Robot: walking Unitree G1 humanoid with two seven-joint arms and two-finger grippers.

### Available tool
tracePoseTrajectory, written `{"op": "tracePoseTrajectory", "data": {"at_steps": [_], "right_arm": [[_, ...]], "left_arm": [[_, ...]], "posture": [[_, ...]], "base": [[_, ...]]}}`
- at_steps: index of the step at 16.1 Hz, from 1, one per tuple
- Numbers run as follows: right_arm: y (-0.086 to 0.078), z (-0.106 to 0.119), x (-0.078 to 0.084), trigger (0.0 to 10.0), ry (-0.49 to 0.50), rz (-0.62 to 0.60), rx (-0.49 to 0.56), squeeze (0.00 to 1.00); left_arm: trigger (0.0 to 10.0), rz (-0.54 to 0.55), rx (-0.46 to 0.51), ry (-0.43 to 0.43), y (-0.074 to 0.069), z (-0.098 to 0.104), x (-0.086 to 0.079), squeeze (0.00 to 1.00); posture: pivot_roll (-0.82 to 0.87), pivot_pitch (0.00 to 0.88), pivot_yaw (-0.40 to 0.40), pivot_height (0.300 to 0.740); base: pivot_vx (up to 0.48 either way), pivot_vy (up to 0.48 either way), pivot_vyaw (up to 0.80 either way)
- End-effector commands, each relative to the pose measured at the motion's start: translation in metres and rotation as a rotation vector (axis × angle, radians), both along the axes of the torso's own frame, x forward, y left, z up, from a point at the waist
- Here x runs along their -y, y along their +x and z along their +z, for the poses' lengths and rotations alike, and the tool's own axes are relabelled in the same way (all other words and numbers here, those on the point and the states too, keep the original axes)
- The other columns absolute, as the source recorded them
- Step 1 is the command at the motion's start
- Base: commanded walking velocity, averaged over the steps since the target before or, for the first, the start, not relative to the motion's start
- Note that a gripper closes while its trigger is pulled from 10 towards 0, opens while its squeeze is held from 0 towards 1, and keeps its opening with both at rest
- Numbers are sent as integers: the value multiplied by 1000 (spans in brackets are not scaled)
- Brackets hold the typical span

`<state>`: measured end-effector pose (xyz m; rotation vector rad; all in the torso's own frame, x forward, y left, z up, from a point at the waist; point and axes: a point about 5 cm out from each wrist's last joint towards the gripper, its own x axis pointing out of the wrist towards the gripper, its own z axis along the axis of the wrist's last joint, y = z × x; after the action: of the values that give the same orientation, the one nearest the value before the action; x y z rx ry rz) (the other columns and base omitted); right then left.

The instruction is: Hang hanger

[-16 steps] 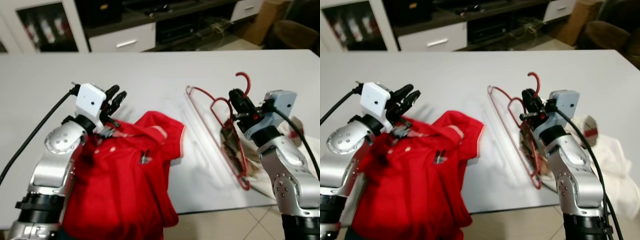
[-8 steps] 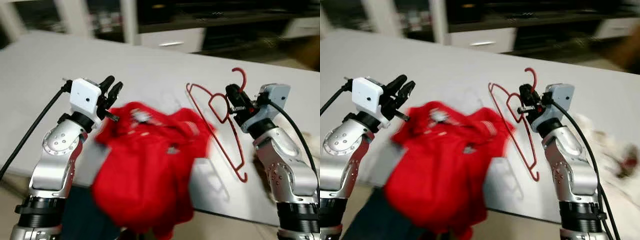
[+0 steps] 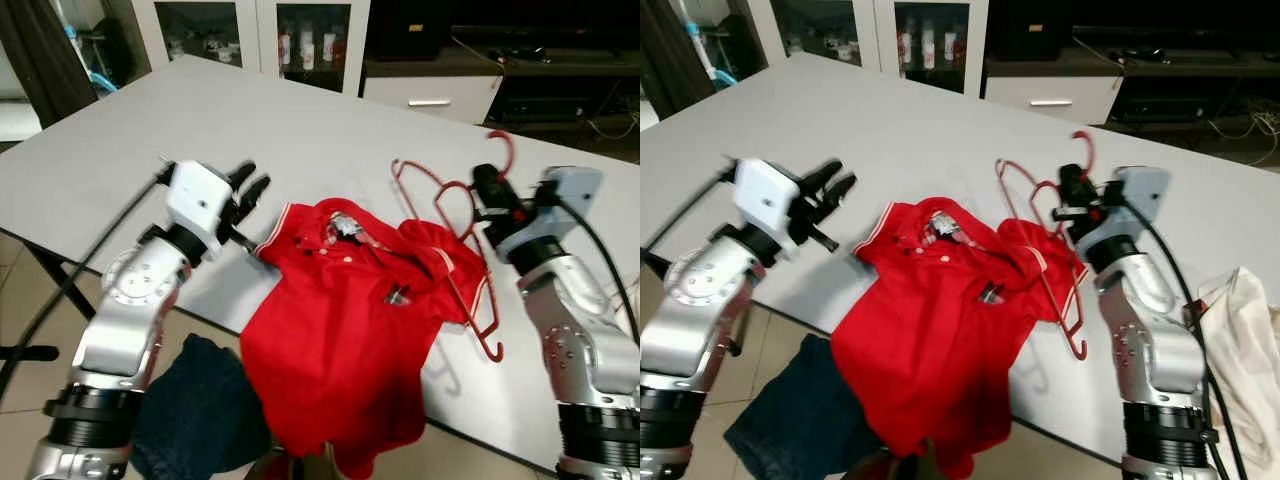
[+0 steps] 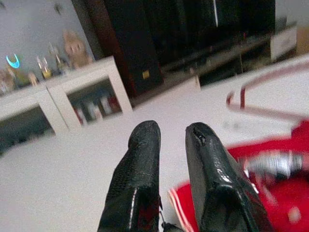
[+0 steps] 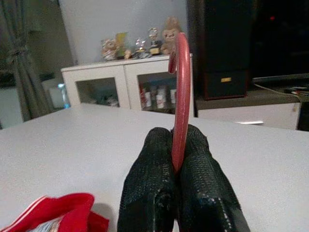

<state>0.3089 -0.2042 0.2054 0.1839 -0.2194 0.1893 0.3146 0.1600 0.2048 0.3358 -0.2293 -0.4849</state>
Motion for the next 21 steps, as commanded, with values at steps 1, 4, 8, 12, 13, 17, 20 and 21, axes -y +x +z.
{"op": "tracePoseTrajectory", "data": {"at_steps": [1,4,8,12,13,17,20,21], "right_arm": [[-1,2,5,10000,2,-13,2,0],[-2,3,6,10000,-5,-28,0,0],[-1,5,7,10000,4,-30,8,0],[1,7,5,10000,12,-15,14,0],[2,7,5,10000,14,-12,14,0],[2,5,3,10000,20,0,12,0],[2,7,3,10000,20,3,15,0],[2,7,4,10000,20,3,17,0]], "left_arm": [[10000,25,-29,10,2,-7,4,0],[10000,37,-74,3,1,-20,12,0],[10000,26,-134,-2,-1,-34,27,0],[10000,31,-129,-9,-1,-33,31,0],[10000,46,-116,6,1,-31,28,0],[10000,72,-100,14,6,-28,26,0],[10000,97,-89,38,8,-28,24,0],[10000,144,-99,61,13,-31,20,0]], "posture": [[63,110,-16,740],[53,113,-17,740],[56,103,-13,740],[63,101,-11,740],[64,98,-10,740],[63,91,-13,740],[61,89,-15,740],[60,87,-17,740]], "base": [[0,0,0],[0,-419,0],[0,-441,0],[0,0,0],[0,0,0],[0,0,0],[0,0,0],[0,0,0]]}}
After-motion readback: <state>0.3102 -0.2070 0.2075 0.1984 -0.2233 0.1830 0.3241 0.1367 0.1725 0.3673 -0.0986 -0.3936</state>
